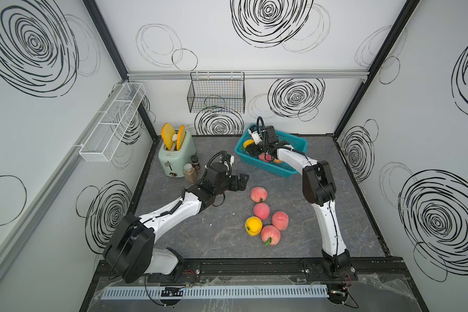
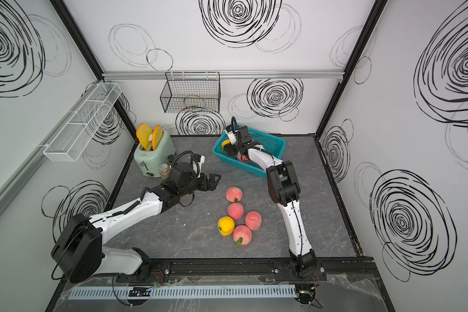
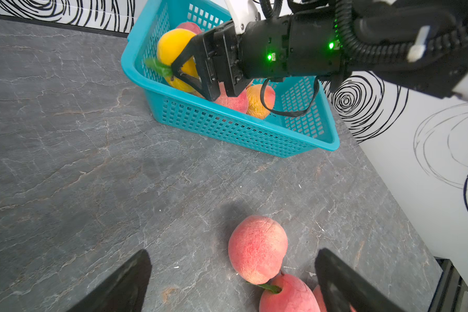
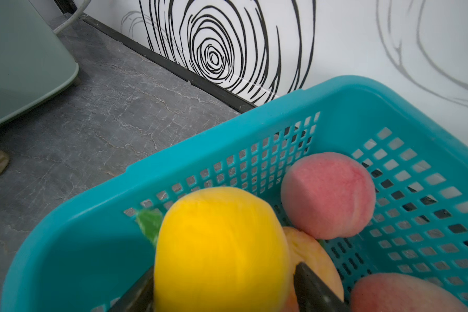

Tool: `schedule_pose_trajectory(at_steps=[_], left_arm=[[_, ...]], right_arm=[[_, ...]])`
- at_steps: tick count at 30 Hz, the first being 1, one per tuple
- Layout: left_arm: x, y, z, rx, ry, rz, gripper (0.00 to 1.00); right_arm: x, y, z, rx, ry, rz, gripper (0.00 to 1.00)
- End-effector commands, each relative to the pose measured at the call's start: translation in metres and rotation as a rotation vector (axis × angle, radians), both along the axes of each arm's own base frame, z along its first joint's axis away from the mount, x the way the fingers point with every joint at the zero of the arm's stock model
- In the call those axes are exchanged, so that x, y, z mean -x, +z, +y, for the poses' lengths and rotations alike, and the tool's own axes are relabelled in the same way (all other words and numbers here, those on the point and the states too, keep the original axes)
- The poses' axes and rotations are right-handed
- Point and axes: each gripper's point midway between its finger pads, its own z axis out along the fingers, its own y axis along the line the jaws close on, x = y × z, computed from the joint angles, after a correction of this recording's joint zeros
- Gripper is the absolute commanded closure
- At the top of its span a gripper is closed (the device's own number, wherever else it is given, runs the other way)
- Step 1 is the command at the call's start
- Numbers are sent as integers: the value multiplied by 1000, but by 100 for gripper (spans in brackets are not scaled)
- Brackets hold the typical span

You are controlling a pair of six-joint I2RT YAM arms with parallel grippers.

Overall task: Put the peaches into the basket
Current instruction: Place the peach in the basket, then pick up the peach from the center of the board.

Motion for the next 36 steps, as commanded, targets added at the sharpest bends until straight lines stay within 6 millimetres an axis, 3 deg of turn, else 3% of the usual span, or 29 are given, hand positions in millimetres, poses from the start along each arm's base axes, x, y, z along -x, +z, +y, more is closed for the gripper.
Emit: schedule_pose_trajectory(at_steps=[1, 10, 15, 20, 30, 36], left_arm=[[-8, 19, 1, 17, 10, -59, 2], [-4, 21, 3, 14, 12, -57, 2], [3, 21, 9, 9, 16, -53, 2], [15, 19, 13, 7, 6, -42, 2], [51, 12, 10, 0, -51, -31, 2], [73, 3, -2, -11, -99, -30, 2]], right_arm=[[12, 33, 5, -1, 30, -43, 20], [24, 54, 2, -8, 32, -60, 20], [49, 68, -1, -25, 31, -69, 20], [88, 74, -10, -70, 25, -49, 20], [180, 56, -35, -82, 25, 38, 19], [216, 42, -41, -91, 38, 83, 16]])
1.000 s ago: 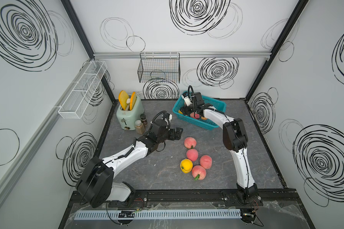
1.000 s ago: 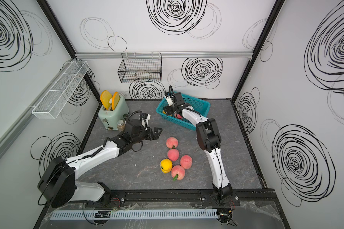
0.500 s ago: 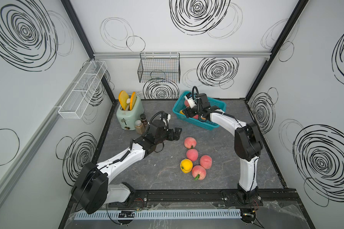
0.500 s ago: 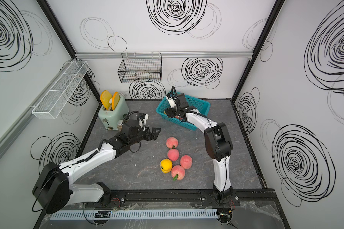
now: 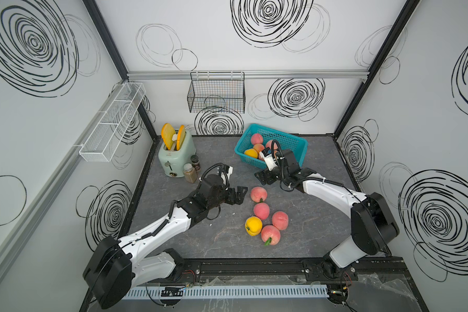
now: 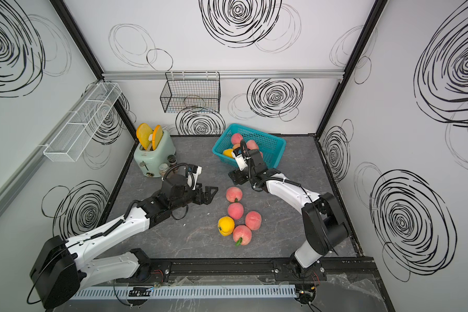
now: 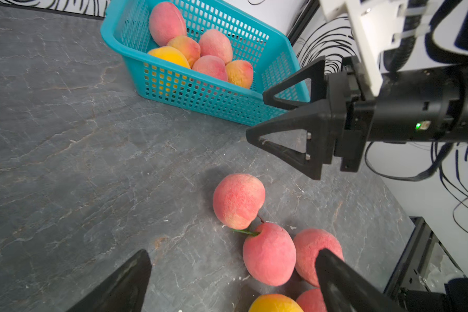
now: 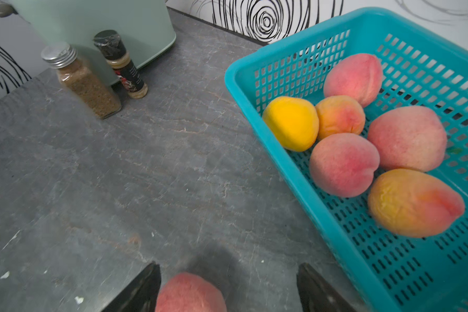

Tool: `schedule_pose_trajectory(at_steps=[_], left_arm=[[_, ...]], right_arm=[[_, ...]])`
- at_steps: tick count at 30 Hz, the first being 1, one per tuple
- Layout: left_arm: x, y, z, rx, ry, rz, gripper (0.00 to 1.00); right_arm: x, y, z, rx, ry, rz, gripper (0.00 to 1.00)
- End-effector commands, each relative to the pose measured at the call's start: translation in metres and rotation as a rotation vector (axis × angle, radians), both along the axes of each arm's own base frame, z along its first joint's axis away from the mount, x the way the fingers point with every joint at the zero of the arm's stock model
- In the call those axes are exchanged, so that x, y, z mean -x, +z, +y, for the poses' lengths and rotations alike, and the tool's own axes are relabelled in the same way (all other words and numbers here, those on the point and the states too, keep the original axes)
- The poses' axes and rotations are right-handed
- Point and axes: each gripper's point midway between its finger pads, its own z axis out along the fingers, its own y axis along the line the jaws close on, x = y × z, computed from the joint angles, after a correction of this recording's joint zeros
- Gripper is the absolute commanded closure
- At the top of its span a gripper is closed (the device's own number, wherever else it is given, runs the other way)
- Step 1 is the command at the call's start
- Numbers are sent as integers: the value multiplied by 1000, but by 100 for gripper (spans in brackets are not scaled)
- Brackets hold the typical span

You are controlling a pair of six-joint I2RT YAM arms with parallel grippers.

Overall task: Put the peaches into the basket
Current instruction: Pick up the peach from the center of the board.

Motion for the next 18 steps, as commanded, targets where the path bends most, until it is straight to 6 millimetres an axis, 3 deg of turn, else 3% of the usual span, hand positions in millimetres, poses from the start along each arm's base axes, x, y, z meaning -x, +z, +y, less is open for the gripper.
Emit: schedule_pose_trajectory(at_steps=[1, 10, 18], left_arm=[[9, -1, -3, -4, -13, -23, 1], [41, -13, -11, -3, -64, -9, 2], [58, -25, -13, -15, -99, -12, 2]], right_arm=[[13, 0, 2, -29, 5, 12, 16], [45, -28, 11, -67, 43, 90, 12], [52, -49, 17, -80, 59, 129, 10]])
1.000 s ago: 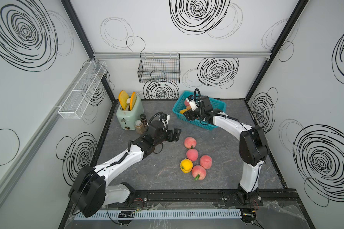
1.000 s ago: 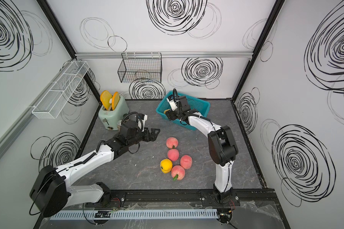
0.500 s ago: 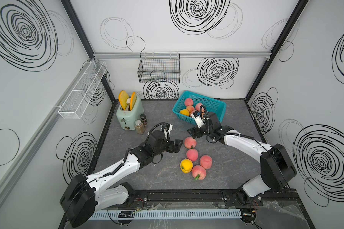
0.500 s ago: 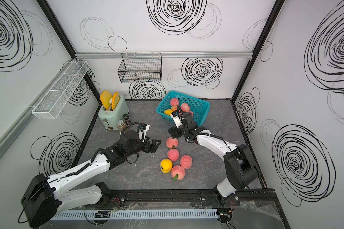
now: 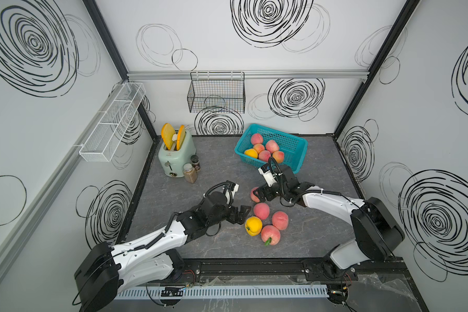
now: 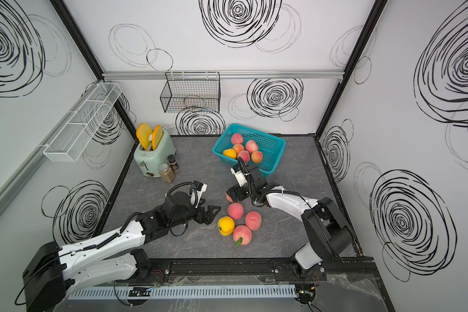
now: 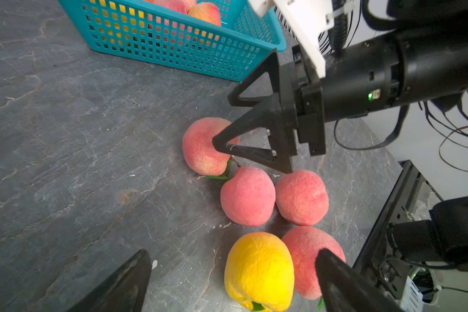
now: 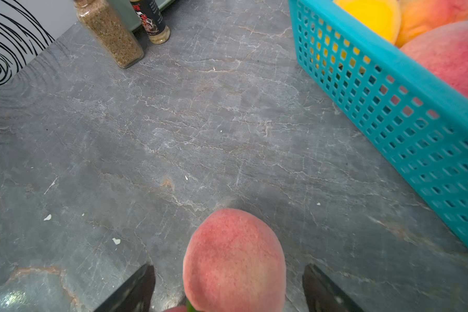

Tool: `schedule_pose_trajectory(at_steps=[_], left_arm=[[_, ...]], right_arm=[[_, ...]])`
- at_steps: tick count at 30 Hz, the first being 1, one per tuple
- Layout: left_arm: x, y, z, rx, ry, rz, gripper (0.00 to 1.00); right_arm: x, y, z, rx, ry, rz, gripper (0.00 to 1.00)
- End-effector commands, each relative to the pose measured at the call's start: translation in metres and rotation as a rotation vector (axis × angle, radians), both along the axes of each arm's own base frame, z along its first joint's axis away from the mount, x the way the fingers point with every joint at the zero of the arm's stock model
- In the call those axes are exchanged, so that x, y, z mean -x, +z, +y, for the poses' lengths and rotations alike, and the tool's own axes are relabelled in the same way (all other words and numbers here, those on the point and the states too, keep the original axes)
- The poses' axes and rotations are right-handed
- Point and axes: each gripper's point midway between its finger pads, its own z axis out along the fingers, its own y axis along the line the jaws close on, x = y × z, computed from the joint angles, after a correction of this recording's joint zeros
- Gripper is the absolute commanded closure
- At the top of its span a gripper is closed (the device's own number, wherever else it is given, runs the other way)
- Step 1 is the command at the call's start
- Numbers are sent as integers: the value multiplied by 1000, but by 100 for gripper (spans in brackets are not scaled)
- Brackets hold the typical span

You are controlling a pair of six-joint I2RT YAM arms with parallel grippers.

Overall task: Put the peaches into the basket
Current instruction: Pick up the peach from the center of the board.

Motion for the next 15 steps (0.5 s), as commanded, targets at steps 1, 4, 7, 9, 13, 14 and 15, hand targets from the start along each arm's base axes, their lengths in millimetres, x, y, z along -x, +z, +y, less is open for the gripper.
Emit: schedule_pose_trajectory(at_steps=[1, 4, 7, 9, 13, 14, 15], left_arm=[[1, 4, 0, 21, 10, -28, 2], [4, 0, 0, 16, 2, -23, 2], [6, -4, 1, 14, 2, -20, 2], [7, -6, 0, 16, 1, -18, 2], [8, -10, -2, 13, -3, -14, 2], [9, -10, -3, 13, -4, -15, 2], [9, -12, -3, 10, -6, -15, 2]], right_arm=[[0, 1, 8, -43, 15, -4, 10], [2, -4, 9, -46, 19, 9, 9], [4, -7, 10, -48, 24, 18, 9], [5, -11, 10, -40, 24, 25, 9], [6, -19, 9, -25, 22, 37, 8], [6, -21, 9, -23, 22, 40, 8], [6, -24, 9, -20, 21, 44, 8]])
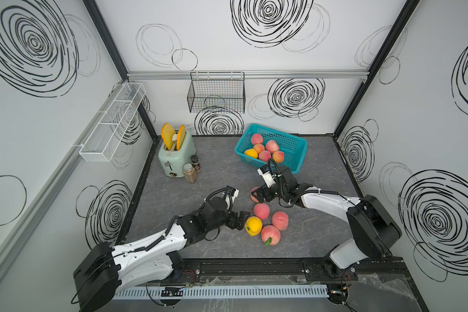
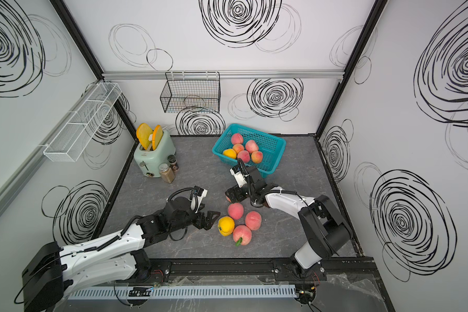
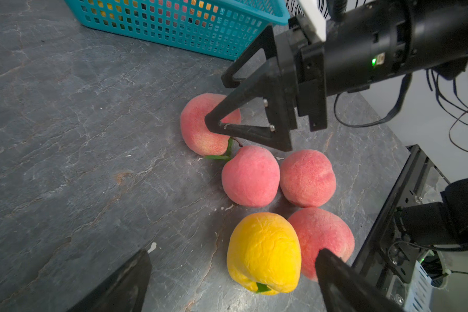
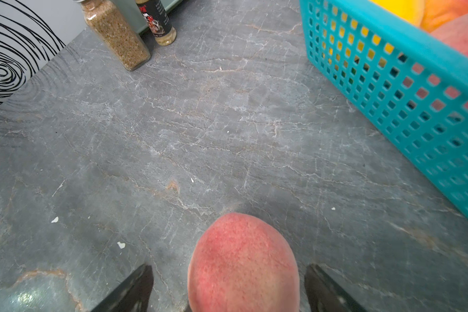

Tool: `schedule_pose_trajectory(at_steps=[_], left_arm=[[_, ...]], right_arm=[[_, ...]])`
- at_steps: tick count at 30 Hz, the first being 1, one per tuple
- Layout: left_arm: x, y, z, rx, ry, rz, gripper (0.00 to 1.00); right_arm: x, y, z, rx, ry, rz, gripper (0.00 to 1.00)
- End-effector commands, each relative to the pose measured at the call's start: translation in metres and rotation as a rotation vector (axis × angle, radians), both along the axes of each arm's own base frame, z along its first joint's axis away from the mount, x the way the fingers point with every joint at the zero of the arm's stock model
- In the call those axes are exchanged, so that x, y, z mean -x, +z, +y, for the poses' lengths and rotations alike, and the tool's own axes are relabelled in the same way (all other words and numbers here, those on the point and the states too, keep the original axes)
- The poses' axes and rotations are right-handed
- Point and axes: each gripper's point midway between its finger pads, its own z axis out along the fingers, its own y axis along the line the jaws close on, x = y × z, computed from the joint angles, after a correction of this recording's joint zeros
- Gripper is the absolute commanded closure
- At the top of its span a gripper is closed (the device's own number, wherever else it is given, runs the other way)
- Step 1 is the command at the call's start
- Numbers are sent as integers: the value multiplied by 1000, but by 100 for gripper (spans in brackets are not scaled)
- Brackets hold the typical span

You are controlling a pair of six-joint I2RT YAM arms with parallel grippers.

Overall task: Put the peaches into the basket
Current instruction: Pick up the peach from the center of the board.

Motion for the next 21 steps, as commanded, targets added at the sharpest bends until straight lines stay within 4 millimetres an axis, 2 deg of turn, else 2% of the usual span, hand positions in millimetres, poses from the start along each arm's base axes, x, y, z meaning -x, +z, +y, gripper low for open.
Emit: schedule_pose_trajectory(at_steps=[1, 9, 21], left_arm=[[-3, 5, -5, 31, 12, -29, 2], [-1, 1, -5, 22, 14, -29, 2], [-3, 0, -4, 13, 23, -32, 2]], right_arm=[[3, -13, 2, 3, 7, 21, 8], [3, -29, 0, 33, 1, 43, 8], [0, -39, -1, 43, 2, 62, 13]])
